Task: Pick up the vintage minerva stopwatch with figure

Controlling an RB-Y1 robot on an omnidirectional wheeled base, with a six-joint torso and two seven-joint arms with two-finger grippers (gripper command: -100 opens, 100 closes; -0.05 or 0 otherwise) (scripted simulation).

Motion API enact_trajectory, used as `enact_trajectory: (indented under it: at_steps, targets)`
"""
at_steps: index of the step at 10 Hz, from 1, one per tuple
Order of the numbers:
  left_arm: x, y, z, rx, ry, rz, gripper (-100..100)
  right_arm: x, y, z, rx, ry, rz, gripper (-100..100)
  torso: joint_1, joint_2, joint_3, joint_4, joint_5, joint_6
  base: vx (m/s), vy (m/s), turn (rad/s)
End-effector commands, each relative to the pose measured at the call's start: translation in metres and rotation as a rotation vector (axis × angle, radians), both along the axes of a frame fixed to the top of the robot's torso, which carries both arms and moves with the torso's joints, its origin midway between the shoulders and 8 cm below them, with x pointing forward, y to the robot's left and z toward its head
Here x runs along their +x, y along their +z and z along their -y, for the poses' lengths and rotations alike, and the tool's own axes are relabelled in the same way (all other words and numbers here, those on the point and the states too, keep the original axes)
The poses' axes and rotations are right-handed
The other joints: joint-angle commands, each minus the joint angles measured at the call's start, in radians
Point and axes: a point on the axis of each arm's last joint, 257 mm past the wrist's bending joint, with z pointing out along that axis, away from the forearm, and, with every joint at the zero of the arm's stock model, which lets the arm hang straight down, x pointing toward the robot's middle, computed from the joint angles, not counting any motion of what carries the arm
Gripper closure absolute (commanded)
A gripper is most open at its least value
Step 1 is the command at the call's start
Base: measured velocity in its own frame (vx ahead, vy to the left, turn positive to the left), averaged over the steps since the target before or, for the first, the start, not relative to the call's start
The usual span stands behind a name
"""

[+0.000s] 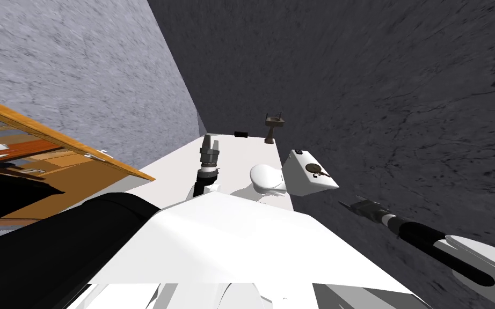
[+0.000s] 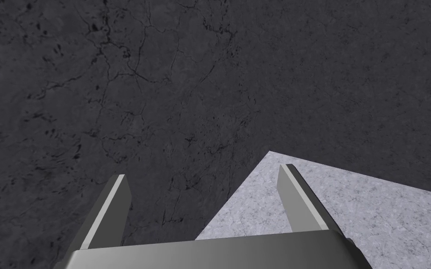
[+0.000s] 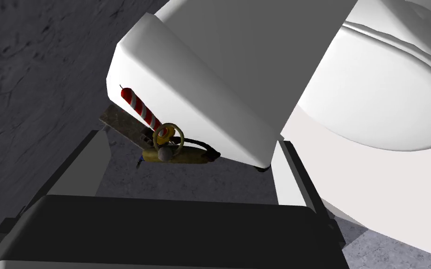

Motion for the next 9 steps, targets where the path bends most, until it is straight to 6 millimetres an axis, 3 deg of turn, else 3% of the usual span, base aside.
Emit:
enact_trajectory:
  at_steps: [1,2,3,7,9]
  targets:
    - [0.000,0.000,0.000,0.000,0.000,0.000,0,-0.010,0.012,0.029,-0.109,0.017,-0.048,-100,0.000,0.000,0.000,0.000,0.000,0.000,0.189,0.080,0.164]
    - [0.000,0.000,0.000,0.000,0.000,0.000,0,-0.015,0.019,0.044,-0.169,0.027,-0.076,-100,-0.001,-0.002,-0.001,-0.001,0.000,0.000,0.213,0.085,0.161]
    - [0.000,0.000,0.000,0.000,0.000,0.000,0,-0.015,0.019,0.044,-0.169,0.027,-0.076,-100,0.000,-0.004,-0.002,-0.001,0.000,0.000,0.134,0.071,0.059]
    - [0.000,0.000,0.000,0.000,0.000,0.000,0,-0.039,0.030,0.081,-0.328,0.063,-0.177,-100,-0.001,-0.001,-0.001,0.000,0.000,0.000,0.146,0.074,0.142]
    - [0.000,0.000,0.000,0.000,0.000,0.000,0,-0.064,0.011,0.084,-0.355,0.090,-0.252,-100,0.000,-0.002,-0.001,-0.001,0.000,0.000,0.194,0.081,0.167]
